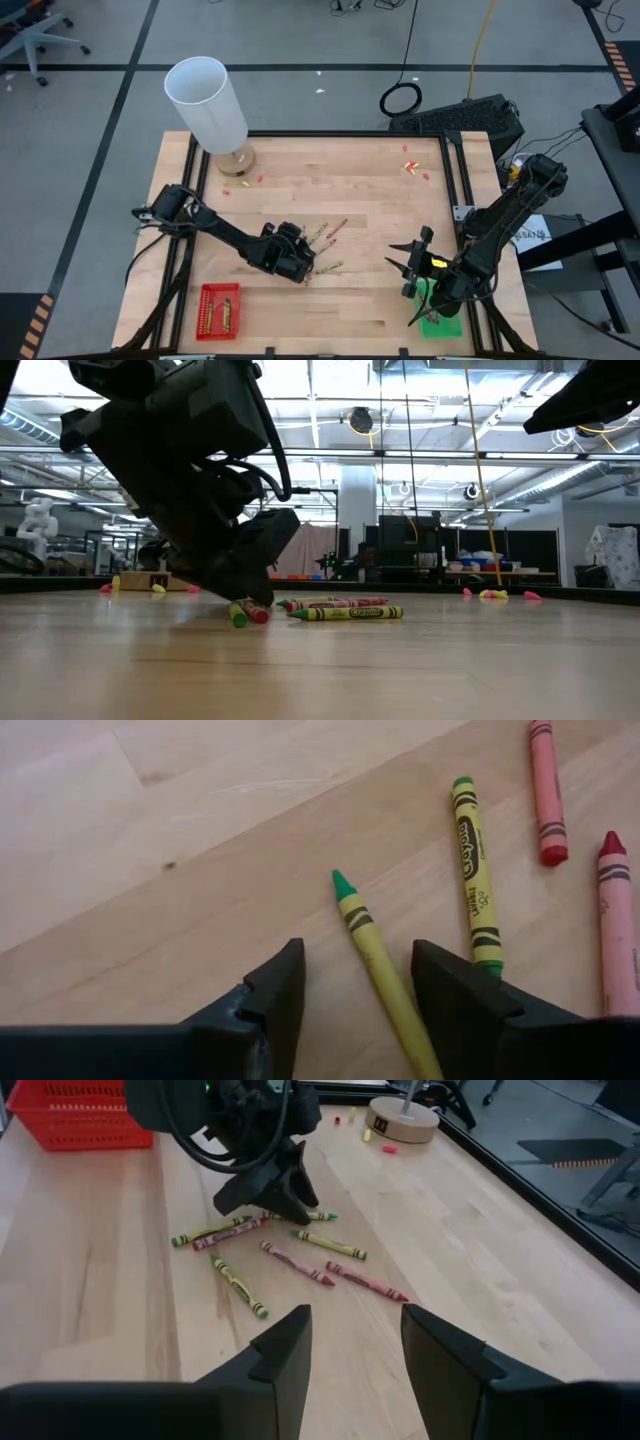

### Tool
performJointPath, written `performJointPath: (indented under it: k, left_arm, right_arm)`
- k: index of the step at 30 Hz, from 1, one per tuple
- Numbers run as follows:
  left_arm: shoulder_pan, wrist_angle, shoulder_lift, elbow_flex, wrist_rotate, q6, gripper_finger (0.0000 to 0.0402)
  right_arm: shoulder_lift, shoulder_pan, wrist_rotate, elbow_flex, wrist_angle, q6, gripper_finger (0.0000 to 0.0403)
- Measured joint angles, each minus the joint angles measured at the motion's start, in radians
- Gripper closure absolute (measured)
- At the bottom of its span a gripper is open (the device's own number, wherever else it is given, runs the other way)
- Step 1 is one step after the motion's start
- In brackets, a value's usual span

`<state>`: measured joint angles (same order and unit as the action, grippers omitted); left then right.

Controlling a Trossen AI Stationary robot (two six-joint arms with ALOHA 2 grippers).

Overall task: Sort crayons
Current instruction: Put the green crayon into the red bin

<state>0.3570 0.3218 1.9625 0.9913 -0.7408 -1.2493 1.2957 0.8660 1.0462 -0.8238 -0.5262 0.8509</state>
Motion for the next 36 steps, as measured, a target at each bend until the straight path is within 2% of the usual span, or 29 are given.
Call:
performJointPath:
  k: [14,29,36]
  left_arm:
    - [0.003,-0.005,-0.004,-0.001,0.02,0.08,0.0389]
    - [0.006,0.008,-0.026,-0.003,0.046,0.134,0.0382]
    - [0.008,0.019,-0.102,-0.006,0.15,0.279,0.0382]
  right_arm:
    - [0.0,-0.021,-0.003,0.0,0.022,-0.001,0.0264]
    - [0.005,-0.021,-0.002,0.0,0.029,-0.031,0.0264]
    - [0.018,-0.021,-0.002,0.0,0.039,-0.074,0.0264]
